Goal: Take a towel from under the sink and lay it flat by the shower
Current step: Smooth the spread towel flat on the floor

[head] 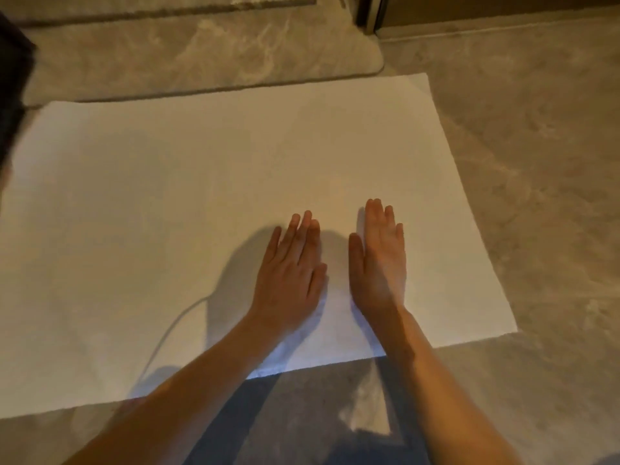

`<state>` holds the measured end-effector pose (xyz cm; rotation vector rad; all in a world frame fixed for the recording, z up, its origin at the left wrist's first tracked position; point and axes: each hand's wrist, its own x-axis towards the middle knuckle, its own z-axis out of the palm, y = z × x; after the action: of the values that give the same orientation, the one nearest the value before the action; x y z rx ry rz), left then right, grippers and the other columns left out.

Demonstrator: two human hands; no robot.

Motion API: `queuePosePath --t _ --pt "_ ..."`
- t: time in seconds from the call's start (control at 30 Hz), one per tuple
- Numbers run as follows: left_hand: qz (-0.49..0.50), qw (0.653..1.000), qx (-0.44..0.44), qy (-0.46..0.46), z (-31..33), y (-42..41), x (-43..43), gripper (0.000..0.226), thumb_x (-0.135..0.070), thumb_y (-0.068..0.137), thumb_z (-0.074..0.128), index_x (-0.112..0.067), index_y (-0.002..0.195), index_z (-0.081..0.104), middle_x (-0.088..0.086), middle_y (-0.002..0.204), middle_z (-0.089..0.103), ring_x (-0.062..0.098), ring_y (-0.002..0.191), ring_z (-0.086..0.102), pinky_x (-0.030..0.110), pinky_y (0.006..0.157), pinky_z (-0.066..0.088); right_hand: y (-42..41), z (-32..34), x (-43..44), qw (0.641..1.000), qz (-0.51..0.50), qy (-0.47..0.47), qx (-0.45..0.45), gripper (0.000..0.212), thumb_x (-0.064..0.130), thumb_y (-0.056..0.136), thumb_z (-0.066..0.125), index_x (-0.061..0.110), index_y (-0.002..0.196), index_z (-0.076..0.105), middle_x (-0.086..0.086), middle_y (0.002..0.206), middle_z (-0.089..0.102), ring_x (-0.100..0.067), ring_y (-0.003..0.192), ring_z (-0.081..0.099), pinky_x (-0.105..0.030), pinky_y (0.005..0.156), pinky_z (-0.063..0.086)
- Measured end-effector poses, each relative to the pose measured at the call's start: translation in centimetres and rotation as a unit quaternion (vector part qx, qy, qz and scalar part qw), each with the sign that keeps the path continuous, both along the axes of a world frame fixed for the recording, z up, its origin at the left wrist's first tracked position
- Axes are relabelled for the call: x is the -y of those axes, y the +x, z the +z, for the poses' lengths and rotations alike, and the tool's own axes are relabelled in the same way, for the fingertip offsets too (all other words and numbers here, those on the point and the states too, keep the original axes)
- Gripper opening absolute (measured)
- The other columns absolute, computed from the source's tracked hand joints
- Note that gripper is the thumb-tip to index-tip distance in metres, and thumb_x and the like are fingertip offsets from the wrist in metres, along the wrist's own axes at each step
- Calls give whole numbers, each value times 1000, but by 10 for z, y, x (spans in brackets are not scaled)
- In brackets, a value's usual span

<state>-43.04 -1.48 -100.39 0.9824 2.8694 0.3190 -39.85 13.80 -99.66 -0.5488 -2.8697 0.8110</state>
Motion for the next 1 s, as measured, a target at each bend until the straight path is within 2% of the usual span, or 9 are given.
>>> queuePosePath --t 0.13,0.23,0.4,0.53,0.6,0.67,0.8,0.87,1.0 --pt "38 999 -2 -26 -11 -6 24 57 -29 99 28 2 145 39 20 153 36 32 146 27 49 120 19 -37 -9 49 991 123 38 34 56 27 102 33 9 154 24 -9 162 22 -27 151 10 -38 122 3" --pt "76 996 25 -31 -21 -10 49 60 -35 101 21 -3 153 24 13 162 18 25 150 12 46 122 12 -33 -23 42 984 141 94 56 58 29 102 31 12 156 18 -5 163 18 -25 151 8 -38 122 4" --pt "205 978 42 -15 -24 -19 135 62 -39 102 18 -12 157 7 4 165 2 15 151 -4 31 121 -4 -30 -28 39 982 152 99 52 57 27 103 31 12 156 19 -5 163 19 -25 151 9 -37 123 6" --pt "353 932 55 -63 -16 -18 221 66 -42 99 10 -9 156 3 9 165 1 18 151 -2 39 122 0 -30 -30 40 977 153 127 73 57 31 104 20 13 157 11 -3 164 11 -22 152 3 -38 123 4" --pt "378 922 59 -65 -9 -14 225 66 -40 100 11 -6 156 5 12 164 4 23 151 2 44 122 3 -30 -31 40 977 150 129 77 58 34 103 14 14 157 7 -2 165 8 -20 152 0 -37 123 3" --pt "336 939 58 -41 -2 -8 192 64 -37 100 13 -6 156 7 13 164 6 25 151 4 45 122 4 -29 -33 41 976 149 135 80 58 34 103 11 14 157 6 -2 165 7 -20 152 -1 -37 123 2" --pt "143 988 55 -7 -6 23 87 66 -38 98 18 -4 155 15 14 163 13 27 151 10 43 122 7 -32 -32 41 976 148 131 94 58 33 102 13 15 157 5 -1 165 4 -19 152 -3 -36 123 0" --pt "89 994 55 -26 -13 37 57 64 -40 102 17 -6 155 12 10 163 3 23 151 0 43 123 6 -30 -28 41 980 135 109 96 58 32 102 14 15 157 5 -2 165 3 -19 151 -3 -37 123 -1" --pt "51 997 38 -37 -26 42 49 61 -38 103 21 -6 155 17 11 163 10 22 151 5 44 122 12 9 -24 55 987 116 95 59 58 32 101 14 13 156 16 -4 163 12 -21 151 4 -35 123 1"
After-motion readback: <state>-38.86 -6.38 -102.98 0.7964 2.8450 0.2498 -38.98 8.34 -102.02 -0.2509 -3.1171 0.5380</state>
